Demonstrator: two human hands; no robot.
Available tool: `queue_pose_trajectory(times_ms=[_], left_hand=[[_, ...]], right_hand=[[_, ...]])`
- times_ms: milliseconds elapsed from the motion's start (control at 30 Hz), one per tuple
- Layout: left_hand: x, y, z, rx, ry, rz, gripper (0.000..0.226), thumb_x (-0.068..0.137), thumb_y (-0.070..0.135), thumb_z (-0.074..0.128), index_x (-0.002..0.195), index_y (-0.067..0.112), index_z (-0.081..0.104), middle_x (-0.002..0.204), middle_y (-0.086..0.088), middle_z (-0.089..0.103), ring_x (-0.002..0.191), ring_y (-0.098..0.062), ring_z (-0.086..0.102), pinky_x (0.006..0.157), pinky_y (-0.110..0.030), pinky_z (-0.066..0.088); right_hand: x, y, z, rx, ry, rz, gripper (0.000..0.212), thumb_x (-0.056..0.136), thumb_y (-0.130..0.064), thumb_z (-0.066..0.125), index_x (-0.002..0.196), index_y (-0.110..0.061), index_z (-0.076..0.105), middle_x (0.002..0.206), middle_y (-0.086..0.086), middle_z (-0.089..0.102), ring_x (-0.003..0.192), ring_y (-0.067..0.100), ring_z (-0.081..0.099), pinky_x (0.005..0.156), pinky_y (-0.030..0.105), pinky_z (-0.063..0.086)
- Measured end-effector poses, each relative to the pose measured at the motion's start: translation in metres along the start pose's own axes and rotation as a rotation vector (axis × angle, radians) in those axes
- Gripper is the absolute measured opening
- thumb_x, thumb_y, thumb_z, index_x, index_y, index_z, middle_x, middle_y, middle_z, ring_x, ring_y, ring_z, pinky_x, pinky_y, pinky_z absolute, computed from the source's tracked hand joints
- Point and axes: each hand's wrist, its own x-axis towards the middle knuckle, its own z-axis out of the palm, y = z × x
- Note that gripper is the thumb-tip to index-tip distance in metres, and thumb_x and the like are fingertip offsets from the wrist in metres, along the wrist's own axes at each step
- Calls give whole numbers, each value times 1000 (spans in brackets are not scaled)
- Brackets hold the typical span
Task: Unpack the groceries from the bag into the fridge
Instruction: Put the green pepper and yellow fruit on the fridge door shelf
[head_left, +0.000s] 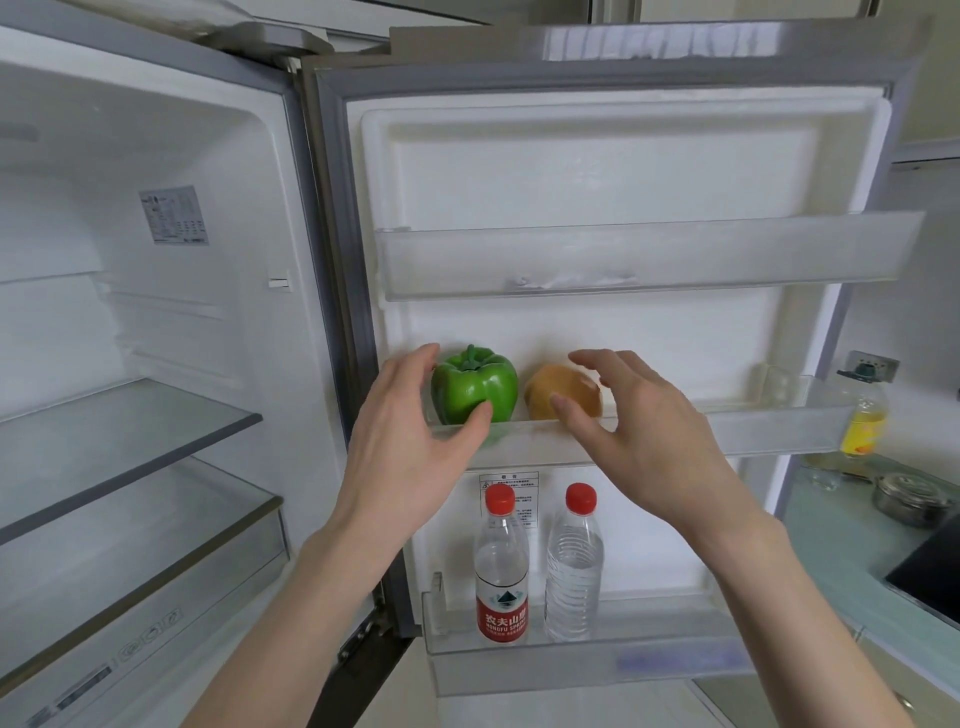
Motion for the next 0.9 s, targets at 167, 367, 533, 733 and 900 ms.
queue_pose_trajectory(times_ms=[167,367,533,733,900], left_hand=[[-19,3,-9,153,112,153,60,92,43,65,146,23,48,132,6,56,119,-13,51,100,-29,39],[-48,-4,6,180,103,287,52,96,36,63,142,14,55,138,0,57,129,-22,51,112,-31,35],[-72,3,16,195,144,389,45,95,30,65,135,9,63,138,-6,60,128,-29,54,120,-40,32],[-115,43,50,65,24,359,47,97,37,56,137,12,60,135,-1,60,121,-25,56,107,-27,35],[-167,100,91,3,-55,431,48,97,34,58,138,10,60,138,-5,59,128,-27,54,114,-23,30]], right_hand=[[-22,1,-3,-9,130,-79,46,101,-49,57,143,-29,53,138,-13,56,122,12,53,98,31,41],[-68,2,-1,-69,264,-84,50,102,-49,56,145,-22,54,143,-8,57,130,13,52,104,34,42],[-120,18,-14,-162,284,-79,53,101,-46,57,144,-16,55,144,-3,57,131,20,55,108,40,41],[-184,54,-54,-296,286,-7,53,102,-46,54,143,-14,56,144,0,57,131,24,55,109,43,42],[-248,89,-109,-459,278,76,55,101,-46,56,145,-14,54,144,2,57,136,26,53,115,48,39]])
